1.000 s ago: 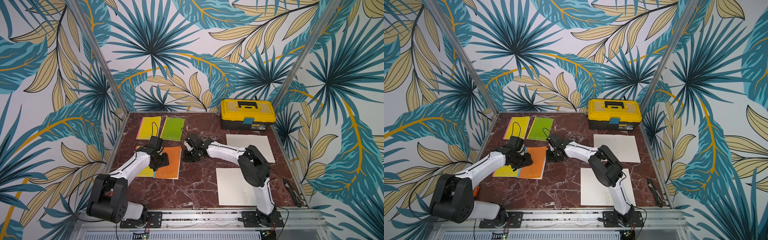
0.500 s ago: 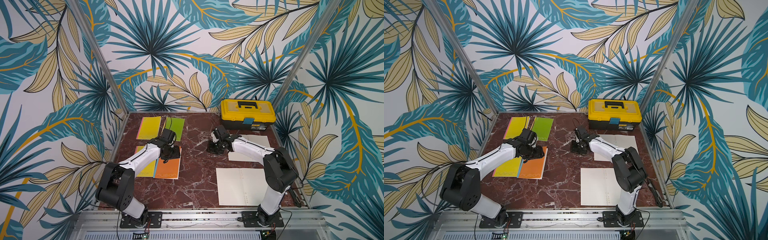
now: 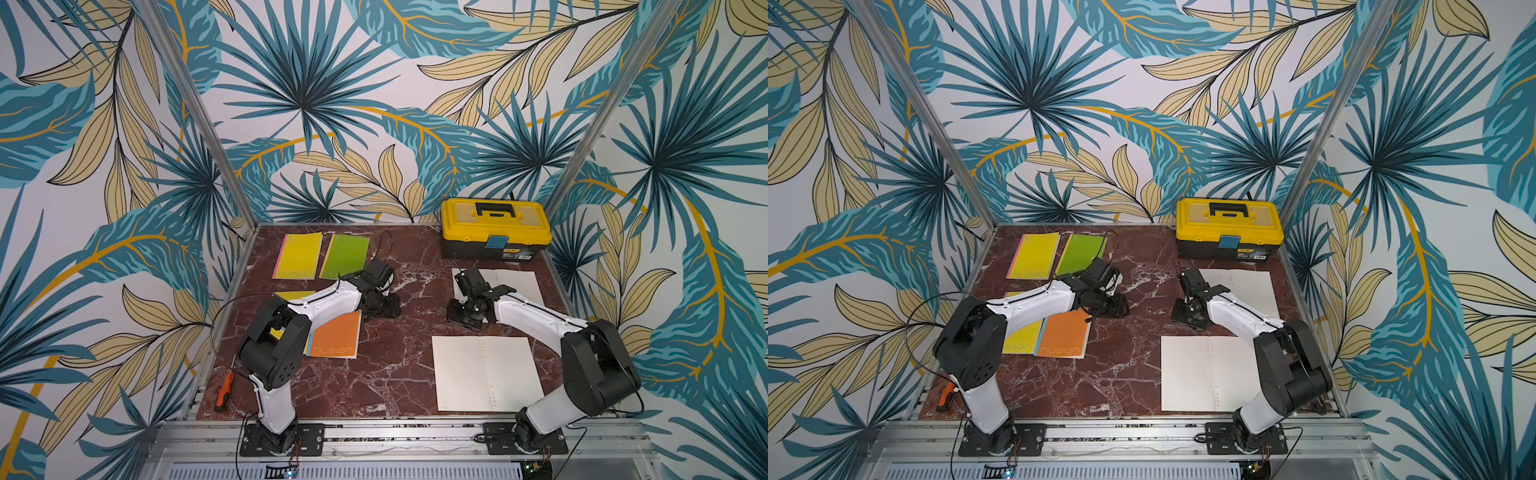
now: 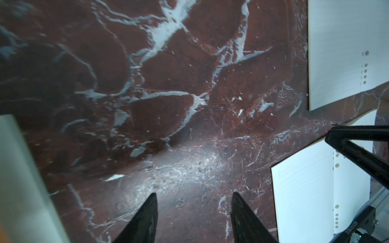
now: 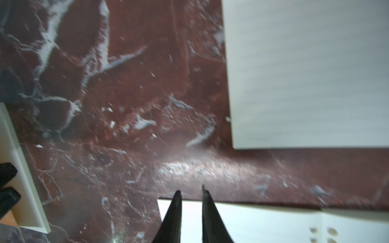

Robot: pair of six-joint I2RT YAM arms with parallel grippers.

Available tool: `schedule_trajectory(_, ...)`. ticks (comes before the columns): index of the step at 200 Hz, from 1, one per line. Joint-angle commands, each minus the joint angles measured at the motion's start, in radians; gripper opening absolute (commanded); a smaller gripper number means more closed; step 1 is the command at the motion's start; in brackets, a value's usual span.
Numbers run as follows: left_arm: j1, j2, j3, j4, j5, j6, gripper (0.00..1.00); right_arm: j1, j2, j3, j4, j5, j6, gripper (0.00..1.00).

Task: Close the notebook
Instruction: Move the notebook to the center of the board.

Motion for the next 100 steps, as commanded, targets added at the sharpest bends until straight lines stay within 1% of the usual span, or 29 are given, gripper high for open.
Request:
schedule_trajectory(1, -0.018, 0.019, 0.031, 0.046, 0.038, -0.013, 0.57, 0.001, -0.112, -0.082, -0.098, 0.088, 0.067, 0.2)
schedule_trajectory(16, -0.022, 0.028, 0.03, 0.054, 0.048, -0.015, 0.57, 0.001, -0.158, -0.109, -0.142, 0.113, 0.076, 0.2)
schedule_trajectory(34, -0.022, 0.031, 0.031, 0.055, 0.046, -0.014, 0.57, 0.001, -0.183, -0.128, -0.171, 0.104, 0.078, 0.19)
schedule_trajectory(78, -0.022, 0.024, 0.046, 0.038, 0.045, -0.003, 0.57, 0.008, -0.188, -0.173, -0.152, 0.05, 0.071, 0.15)
schedule_trajectory(100, -0.022, 0.024, 0.048, 0.035, 0.041, -0.001, 0.57, 0.017, -0.167, -0.184, -0.131, 0.036, 0.068, 0.14)
